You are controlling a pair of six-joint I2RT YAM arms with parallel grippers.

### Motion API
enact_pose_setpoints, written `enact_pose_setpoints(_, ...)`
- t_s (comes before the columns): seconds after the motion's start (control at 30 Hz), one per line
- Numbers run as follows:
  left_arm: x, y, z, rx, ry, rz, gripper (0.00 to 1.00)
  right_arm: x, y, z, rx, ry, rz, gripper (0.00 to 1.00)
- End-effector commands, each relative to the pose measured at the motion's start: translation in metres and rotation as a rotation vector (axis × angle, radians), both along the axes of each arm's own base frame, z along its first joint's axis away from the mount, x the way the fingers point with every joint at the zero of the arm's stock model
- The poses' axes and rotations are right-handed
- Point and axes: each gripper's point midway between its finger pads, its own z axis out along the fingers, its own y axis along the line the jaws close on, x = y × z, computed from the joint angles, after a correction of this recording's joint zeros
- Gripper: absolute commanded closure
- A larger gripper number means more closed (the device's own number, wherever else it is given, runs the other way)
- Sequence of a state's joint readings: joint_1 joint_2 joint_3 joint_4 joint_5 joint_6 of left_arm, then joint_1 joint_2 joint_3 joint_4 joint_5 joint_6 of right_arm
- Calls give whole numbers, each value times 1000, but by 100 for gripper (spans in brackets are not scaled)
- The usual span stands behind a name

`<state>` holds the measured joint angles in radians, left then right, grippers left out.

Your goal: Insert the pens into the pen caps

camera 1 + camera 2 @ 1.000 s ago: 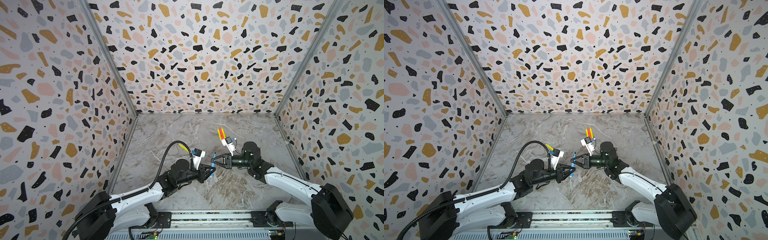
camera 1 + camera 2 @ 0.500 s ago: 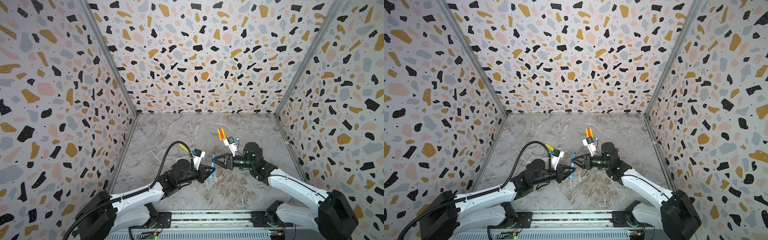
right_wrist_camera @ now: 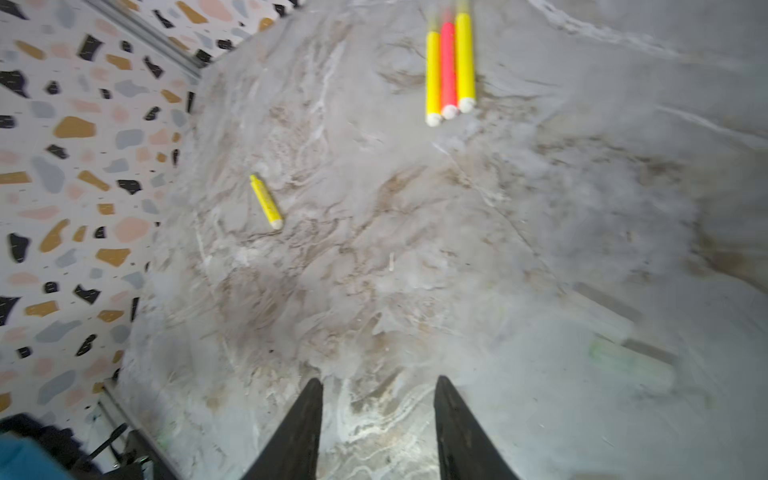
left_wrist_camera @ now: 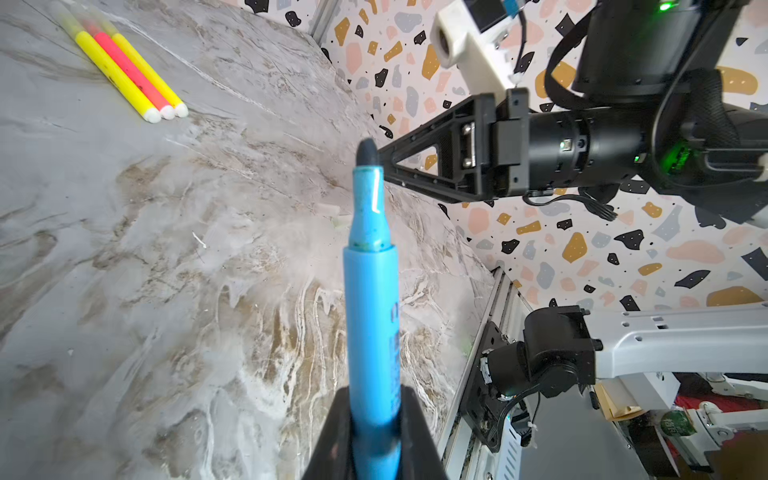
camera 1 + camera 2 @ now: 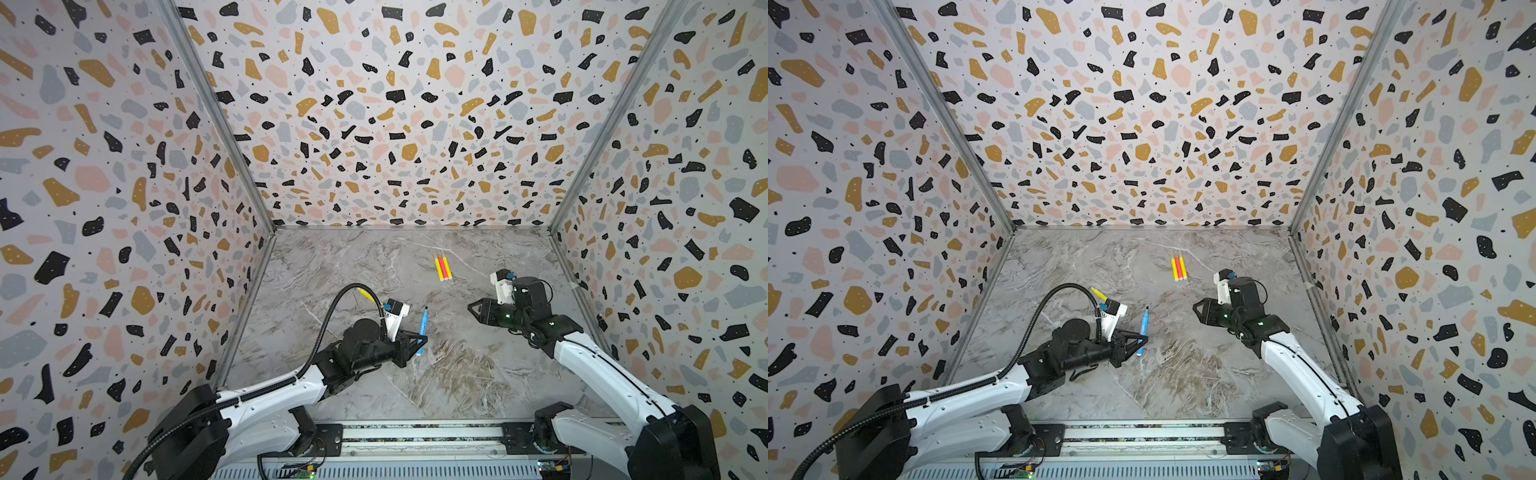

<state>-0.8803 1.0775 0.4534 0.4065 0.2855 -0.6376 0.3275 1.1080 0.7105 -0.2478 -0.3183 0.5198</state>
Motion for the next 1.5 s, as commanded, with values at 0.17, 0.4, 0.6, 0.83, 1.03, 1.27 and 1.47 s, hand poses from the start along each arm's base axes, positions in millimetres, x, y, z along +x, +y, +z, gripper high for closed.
enact_pose_setpoints(0.17,-2,4,1,4,-38,4,100,15,-43,-44,-143,104,-97,54)
enact_pose_setpoints(0.4,-2,6,-2,9,-38,11,100,32,-53,-67,-171,155,-120,53)
enact_pose_setpoints(0.6,-2,7,-2,10,-40,13,100,42,-57,-81,-184,178,-131,53)
enact_pose_setpoints(0.83,-2,9,-2,9,-41,18,100,56,-58,-88,-200,185,-130,53)
enact_pose_setpoints(1.03,-2,10,-1,11,-42,25,100,57,-56,-97,-200,208,-118,53)
enact_pose_setpoints(1.27,0,10,0,12,-45,28,100,56,-56,-101,-196,218,-119,53)
enact_pose_setpoints(1.47,0,9,2,9,-48,30,100,57,-51,-102,-178,221,-110,54)
